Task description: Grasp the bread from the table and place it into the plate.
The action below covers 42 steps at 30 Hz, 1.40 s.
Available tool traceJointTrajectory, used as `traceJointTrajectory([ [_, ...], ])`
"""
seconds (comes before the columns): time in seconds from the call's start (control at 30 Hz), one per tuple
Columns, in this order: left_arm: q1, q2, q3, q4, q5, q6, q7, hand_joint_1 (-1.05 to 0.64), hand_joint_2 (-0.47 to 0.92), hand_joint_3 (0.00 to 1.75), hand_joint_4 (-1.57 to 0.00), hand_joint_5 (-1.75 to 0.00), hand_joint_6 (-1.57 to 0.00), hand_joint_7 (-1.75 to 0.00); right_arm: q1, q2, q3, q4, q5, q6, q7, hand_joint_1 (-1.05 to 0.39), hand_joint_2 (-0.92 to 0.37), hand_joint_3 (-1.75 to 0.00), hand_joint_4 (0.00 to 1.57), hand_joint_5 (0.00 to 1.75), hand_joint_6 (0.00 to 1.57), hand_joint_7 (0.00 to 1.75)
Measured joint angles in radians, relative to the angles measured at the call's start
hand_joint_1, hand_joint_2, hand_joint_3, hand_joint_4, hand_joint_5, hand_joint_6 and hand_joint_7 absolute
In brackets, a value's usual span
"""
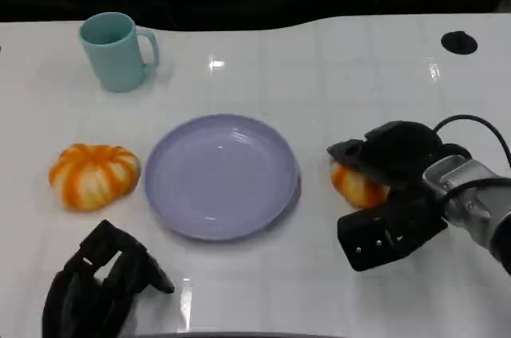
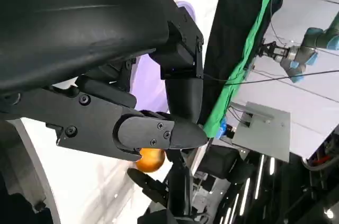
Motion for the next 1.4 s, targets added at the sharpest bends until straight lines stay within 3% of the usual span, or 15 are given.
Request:
traceJointTrajectory([
  [0.13,0.008,0.0,-0.003,-0.012,0.0,0.003,0.004,-0.59,0.92,0.23,-0.63,-1.75,-0.49,-1.56,0.004,-0.003,-0.013,0.007,0.029,-0.016,-0.01,-0.23,-0.84,-0.02,0.43,0.04,0.42,0.03],
  [0.2,0.009,-0.001,-0.005,-0.018,0.0,0.003,0.004,-0.58,0.92,0.23,-0.63,-1.75,-0.49,-1.56,0.015,-0.003,-0.039,0.013,0.064,-0.039,-0.041,-0.18,-0.9,-0.01,0.76,0.12,0.64,0.05],
  [0.23,0.01,-0.001,-0.005,-0.019,0.0,0.003,0.005,-0.58,0.92,0.23,-0.63,-1.75,-0.49,-1.56,0.023,-0.004,-0.047,0.017,0.078,-0.053,-0.075,-0.18,-0.91,-0.01,0.82,0.14,0.68,0.06],
  [0.27,0.01,-0.001,-0.006,-0.02,0.0,0.003,0.005,-0.58,0.92,0.23,-0.63,-1.75,-0.49,-1.56,0.031,-0.004,-0.05,0.021,0.083,-0.065,-0.113,-0.17,-0.92,-0.09,0.86,0.4,0.83,0.06],
  [0.3,0.011,-0.002,-0.006,-0.022,0.0,0.003,0.005,-0.58,0.92,0.24,-0.63,-1.75,-0.48,-1.56,0.04,-0.006,-0.05,0.027,0.084,-0.079,-0.16,-0.18,-0.92,-0.17,0.75,0.88,0.96,0.05],
  [0.37,0.013,-0.002,-0.006,-0.026,0.0,0.003,0.005,-0.58,0.92,0.24,-0.62,-1.75,-0.48,-1.56,0.058,-0.008,-0.049,0.034,0.083,-0.112,-0.245,-0.24,-0.92,-0.22,0.6,1.36,1.05,0.04],
  [0.47,0.014,-0.002,-0.007,-0.03,0.0,0.003,0.005,-0.58,0.92,0.24,-0.62,-1.75,-0.48,-1.55,0.065,-0.008,-0.042,0.05,0.077,-0.136,-0.334,-0.25,-0.92,-0.24,0.49,1.69,1.13,0.06],
  [0.5,0.015,-0.002,-0.007,-0.031,0.0,0.003,0.005,-0.58,0.92,0.24,-0.62,-1.75,-0.48,-1.55,0.066,-0.008,-0.041,0.056,0.076,-0.145,-0.363,-0.23,-0.92,-0.24,0.48,1.72,1.16,0.07],
  [0.53,0.015,-0.002,-0.007,-0.033,0.0,0.004,0.005,-0.58,0.92,0.24,-0.62,-1.75,-0.48,-1.55,0.066,-0.008,-0.039,0.061,0.076,-0.152,-0.385,-0.21,-0.92,-0.25,0.49,1.74,1.08,0.31],
  [0.6,0.016,-0.002,-0.007,-0.036,-0.001,0.011,0.005,-0.58,0.92,0.24,-0.62,-1.75,-0.48,-1.55,0.067,-0.007,-0.031,0.069,0.072,-0.165,-0.435,-0.17,-0.92,-0.3,0.49,1.74,0.64,1.23],
  [0.7,0.018,-0.002,-0.007,-0.036,-0.001,0.014,0.005,-0.58,0.92,0.24,-0.62,-1.75,-0.48,-1.55,0.07,-0.006,-0.018,0.076,0.06,-0.192,-0.511,-0.13,-0.92,-0.29,0.51,1.75,0.48,1.57],
  [0.77,0.018,-0.002,-0.007,-0.036,-0.001,0.014,0.005,-0.58,0.92,0.24,-0.62,-1.75,-0.48,-1.55,0.071,-0.005,-0.011,0.081,0.058,-0.207,-0.543,-0.13,-0.92,-0.29,0.52,1.75,0.46,1.61],
  [0.83,0.018,-0.002,-0.006,-0.036,-0.001,0.014,0.005,-0.59,0.92,0.24,-0.63,-1.75,-0.49,-1.55,0.071,-0.004,-0.009,0.086,0.057,-0.215,-0.557,-0.12,-0.92,-0.26,0.54,1.75,0.57,1.34],
  [0.97,0.018,-0.003,-0.006,-0.036,-0.001,0.014,0.005,-0.57,0.92,0.24,-0.63,-1.75,-0.49,-1.55,0.071,-0.004,-0.009,0.089,0.057,-0.223,-0.578,-0.1,-0.92,-0.22,0.53,1.75,0.36,1.71],
  [1.4,0.017,-0.007,-0.007,-0.033,0.003,0.011,0.009,-0.59,0.92,0.23,-0.63,-1.75,-0.49,-1.57,0.022,0.024,-0.092,0.02,0.167,-0.368,-0.517,-0.03,-0.92,-0.31,0.67,1.75,0.48,1.75],
])
